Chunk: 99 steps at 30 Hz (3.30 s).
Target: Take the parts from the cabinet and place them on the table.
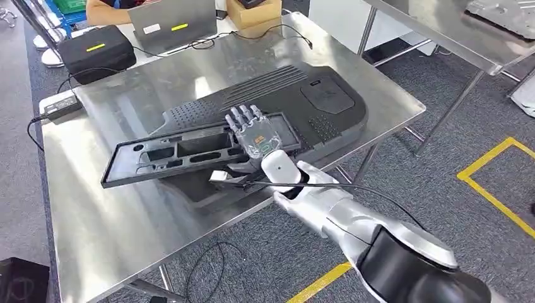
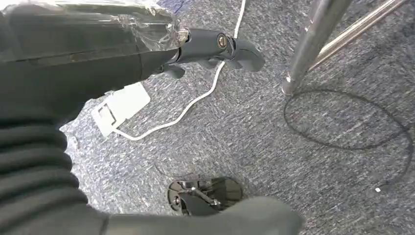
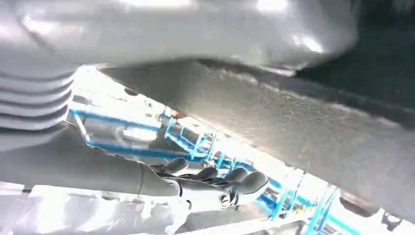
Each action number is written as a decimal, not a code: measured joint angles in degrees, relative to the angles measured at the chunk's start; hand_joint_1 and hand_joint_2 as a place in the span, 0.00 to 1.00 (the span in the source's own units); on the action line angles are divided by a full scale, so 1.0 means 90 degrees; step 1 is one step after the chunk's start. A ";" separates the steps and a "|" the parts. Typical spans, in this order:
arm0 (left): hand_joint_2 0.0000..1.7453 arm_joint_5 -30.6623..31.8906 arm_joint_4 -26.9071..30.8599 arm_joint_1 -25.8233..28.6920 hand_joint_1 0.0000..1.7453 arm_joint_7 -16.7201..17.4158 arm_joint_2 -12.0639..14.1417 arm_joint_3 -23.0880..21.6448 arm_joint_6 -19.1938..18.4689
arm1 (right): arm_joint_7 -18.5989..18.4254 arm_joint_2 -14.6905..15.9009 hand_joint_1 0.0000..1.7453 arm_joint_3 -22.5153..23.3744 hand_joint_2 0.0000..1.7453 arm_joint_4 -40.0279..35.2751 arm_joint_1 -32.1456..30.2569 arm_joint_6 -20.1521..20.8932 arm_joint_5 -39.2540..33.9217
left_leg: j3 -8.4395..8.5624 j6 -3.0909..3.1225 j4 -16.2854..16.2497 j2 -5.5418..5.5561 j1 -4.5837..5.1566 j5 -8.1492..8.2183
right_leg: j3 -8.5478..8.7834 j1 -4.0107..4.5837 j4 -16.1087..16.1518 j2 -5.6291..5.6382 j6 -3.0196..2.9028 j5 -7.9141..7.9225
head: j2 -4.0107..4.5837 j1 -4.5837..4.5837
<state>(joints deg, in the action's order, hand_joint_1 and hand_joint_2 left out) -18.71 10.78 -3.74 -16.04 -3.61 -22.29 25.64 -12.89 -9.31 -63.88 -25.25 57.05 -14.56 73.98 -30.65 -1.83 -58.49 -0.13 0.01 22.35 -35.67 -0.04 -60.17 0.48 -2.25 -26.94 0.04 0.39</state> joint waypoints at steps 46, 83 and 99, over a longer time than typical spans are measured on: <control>0.00 -0.0423 -0.0002 0.0017 0.00 0.0117 0.0000 0.0000 0.0109 | 0.1239 0.2220 0.00 0.3878 0.00 -0.6866 -0.1919 -0.0846 -0.4918 | -0.0018 0.0018 -0.0005 0.0002 0.0001 0.0013 | -0.0011 0.0003 0.0030 -0.0004 0.0002 -0.0001 | 0.0000 -0.0015; 0.00 -0.0836 -0.0005 -0.0006 0.00 -0.0488 0.0073 0.0270 -0.0015 | 0.4759 0.1994 0.00 0.7088 0.00 -1.1581 -0.7192 -0.0605 -0.8869 | -0.0021 0.0111 -0.0032 -0.0002 0.0044 0.0063 | 0.0018 -0.0050 0.0046 -0.0028 0.0067 -0.0009 | -0.0002 0.0015; 0.00 -0.0865 -0.0005 -0.0022 0.00 -0.0488 0.0148 0.0272 0.0036 | 0.4794 0.1892 0.00 0.7096 0.00 -1.1489 -0.7174 -0.0481 -0.8983 | -0.0083 -0.0101 -0.0097 -0.0009 -0.0149 0.0009 | 0.0121 -0.0281 -0.0136 0.0038 0.0320 -0.0254 | -0.0002 -0.0258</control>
<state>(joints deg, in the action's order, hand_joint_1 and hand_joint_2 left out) -26.49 10.73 -3.94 -20.44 -2.27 -19.85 25.97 30.25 7.72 -0.02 -128.65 -7.52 -18.88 -6.86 -31.40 -2.74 -59.36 -0.21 -1.33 22.44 -34.58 -2.57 -61.40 0.82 0.63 -29.22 0.02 -1.93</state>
